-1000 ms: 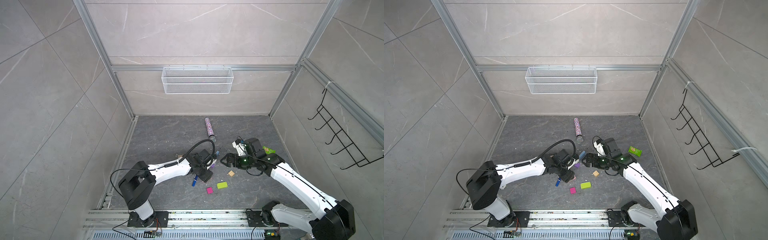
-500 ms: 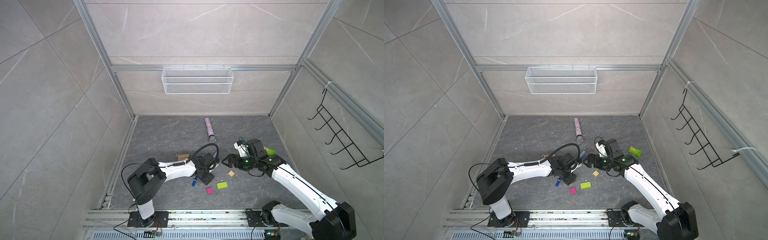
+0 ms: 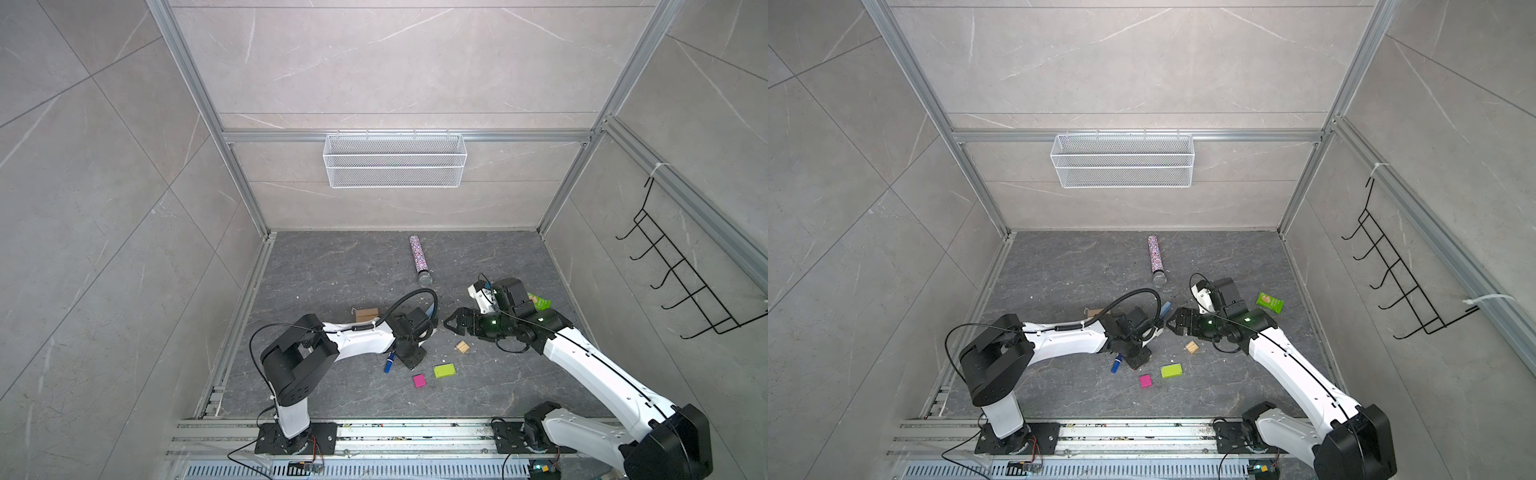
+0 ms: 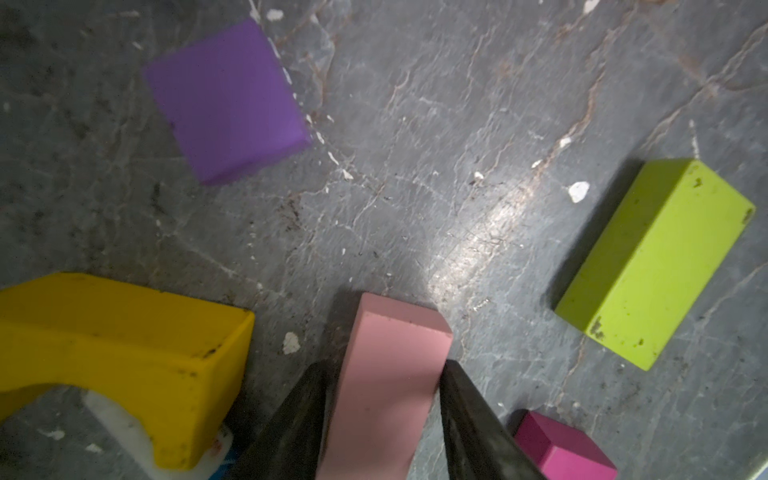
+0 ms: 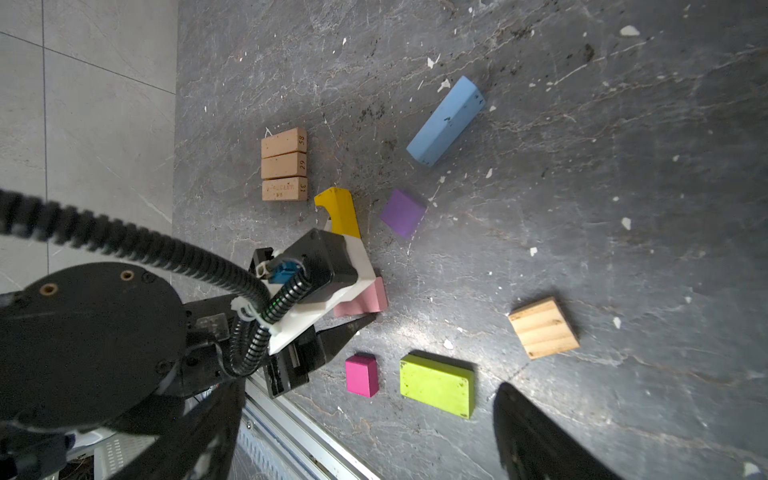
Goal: Build the wood block tower
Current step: 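Lift the pink block with the left gripper toward the wooden bars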
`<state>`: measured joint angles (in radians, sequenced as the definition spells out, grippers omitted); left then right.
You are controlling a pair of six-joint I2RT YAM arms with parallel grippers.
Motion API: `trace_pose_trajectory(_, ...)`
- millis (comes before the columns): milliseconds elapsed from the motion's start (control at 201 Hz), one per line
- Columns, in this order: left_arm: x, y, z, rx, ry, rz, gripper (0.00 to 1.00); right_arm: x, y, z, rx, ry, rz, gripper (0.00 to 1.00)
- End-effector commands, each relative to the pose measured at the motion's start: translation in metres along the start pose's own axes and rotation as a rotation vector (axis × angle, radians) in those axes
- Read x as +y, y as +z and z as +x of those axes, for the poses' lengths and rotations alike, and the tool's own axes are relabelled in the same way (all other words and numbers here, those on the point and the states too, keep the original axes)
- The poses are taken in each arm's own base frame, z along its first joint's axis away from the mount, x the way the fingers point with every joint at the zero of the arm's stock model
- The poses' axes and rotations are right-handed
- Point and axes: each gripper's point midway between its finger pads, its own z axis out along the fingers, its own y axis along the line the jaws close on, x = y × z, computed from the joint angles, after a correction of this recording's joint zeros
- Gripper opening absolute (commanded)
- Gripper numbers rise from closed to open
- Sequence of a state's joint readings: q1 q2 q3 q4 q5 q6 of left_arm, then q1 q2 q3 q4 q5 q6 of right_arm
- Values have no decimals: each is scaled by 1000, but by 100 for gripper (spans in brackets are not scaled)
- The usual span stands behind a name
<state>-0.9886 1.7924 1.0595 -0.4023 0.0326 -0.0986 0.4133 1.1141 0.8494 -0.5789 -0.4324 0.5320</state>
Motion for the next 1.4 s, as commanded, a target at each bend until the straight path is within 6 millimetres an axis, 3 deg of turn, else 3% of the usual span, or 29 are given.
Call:
trace_pose_trajectory(0,-3,0,12,26,-28,13,47,0,-4,2,2,3,-5,93)
trace_pose_trajectory(174,-3,0,16,43,-50,-2,40,1,-4,1,0,2,-6,93)
trace_pose_trajectory(349,-10,-3,13,37,-45,2,23,2,-6,0,-2,2,-8,93)
trace_pose_trajectory(493,-13,-9,3,10,-54,13,15,2,-6,-1,-3,0,-5,93)
trace_pose_trajectory(632,-17,-24,-14,-44,-66,26,5,3,-9,-1,-7,-4,-4,93)
trace_pose_trajectory(767,-16,-48,-33,-125,-82,19,6,1,-12,-4,-24,-18,8,92)
trace_pose_trajectory(1031,13,-89,-45,-182,-214,-82,2,4,-15,-10,-40,-60,16,92)
trace_pose_trajectory(1399,80,-109,-28,-149,-559,-127,0,16,-21,-20,-66,-123,-3,93)
